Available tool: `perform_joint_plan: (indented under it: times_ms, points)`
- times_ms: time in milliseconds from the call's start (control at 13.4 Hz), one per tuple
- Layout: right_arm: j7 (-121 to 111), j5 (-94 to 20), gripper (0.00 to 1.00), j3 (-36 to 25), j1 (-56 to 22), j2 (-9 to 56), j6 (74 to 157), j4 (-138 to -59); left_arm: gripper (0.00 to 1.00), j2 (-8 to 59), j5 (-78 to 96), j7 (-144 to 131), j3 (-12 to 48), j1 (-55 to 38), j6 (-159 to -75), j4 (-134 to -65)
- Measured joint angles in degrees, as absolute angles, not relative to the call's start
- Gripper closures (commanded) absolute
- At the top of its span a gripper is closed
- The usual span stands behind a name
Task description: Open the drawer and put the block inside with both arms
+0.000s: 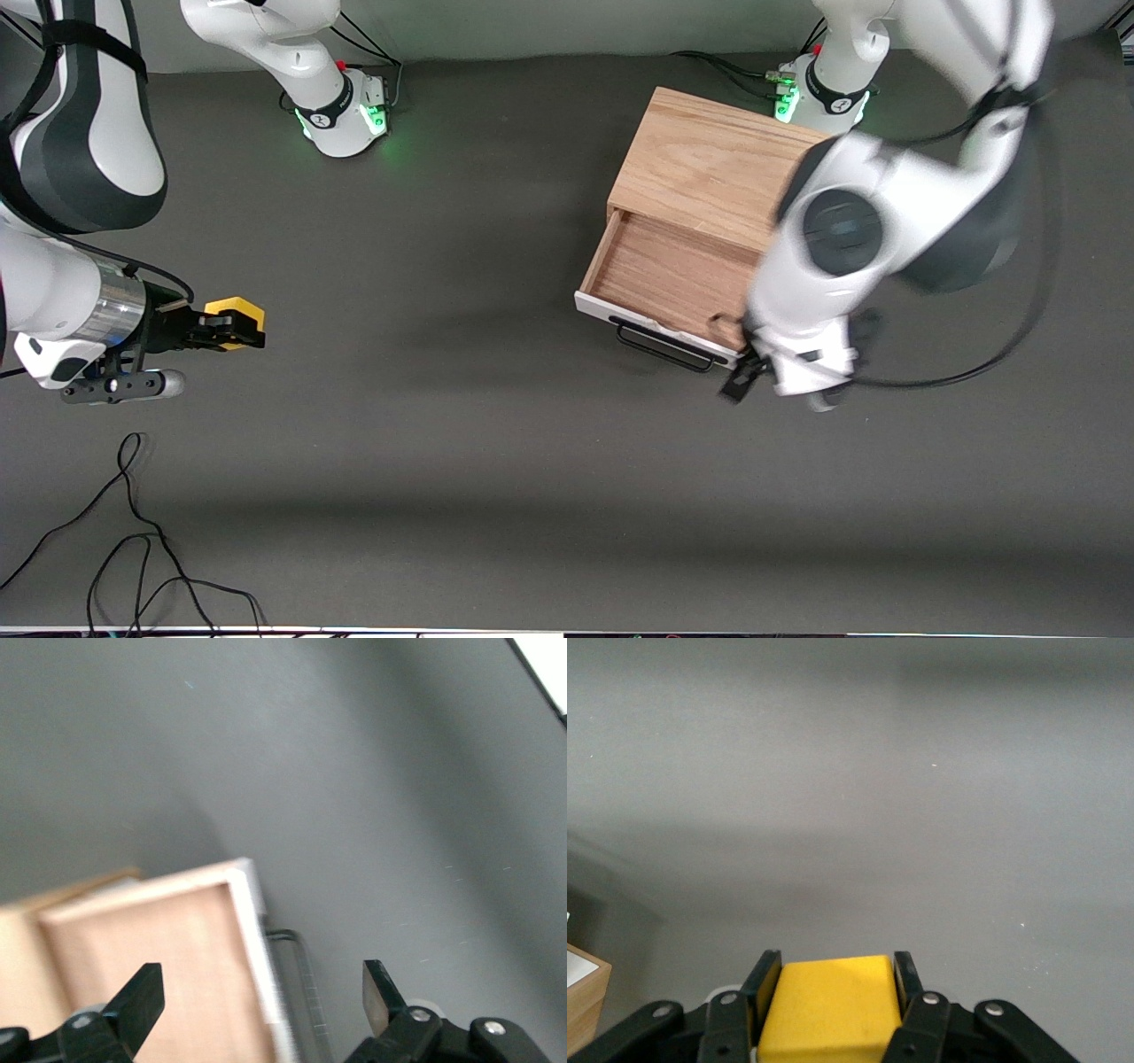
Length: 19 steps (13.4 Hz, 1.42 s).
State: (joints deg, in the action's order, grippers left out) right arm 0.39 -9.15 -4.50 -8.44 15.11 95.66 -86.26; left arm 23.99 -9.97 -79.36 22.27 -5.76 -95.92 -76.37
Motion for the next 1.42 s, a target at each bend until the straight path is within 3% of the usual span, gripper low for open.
perform_joint_plan:
  times_ms: [224, 598, 1047, 1421]
  points:
    - [5.98, -9.15, 1.00, -4.44, -12.05, 15.13, 95.75, -85.95, 0.00, 17.75, -5.88, -58.91, 22.04, 1.97, -86.36, -77.04]
    - [29.66, -9.10, 1.00, -4.12, -25.13, 20.26, 96.57, -79.37, 0.00, 9.40, -3.38, -29.01, 21.84, 12.19, -80.86, -82.98]
    - [51.83, -9.08, 1.00, -4.06, -35.74, 31.04, 100.71, -69.41, 0.00, -0.23, -3.04, -7.58, 21.79, 16.69, -84.19, -93.35]
    - [64.88, -9.08, 1.00, -3.82, -43.92, 37.10, 108.98, -66.94, 0.00, -1.77, -3.03, -5.68, 21.04, 17.30, -85.76, -94.96]
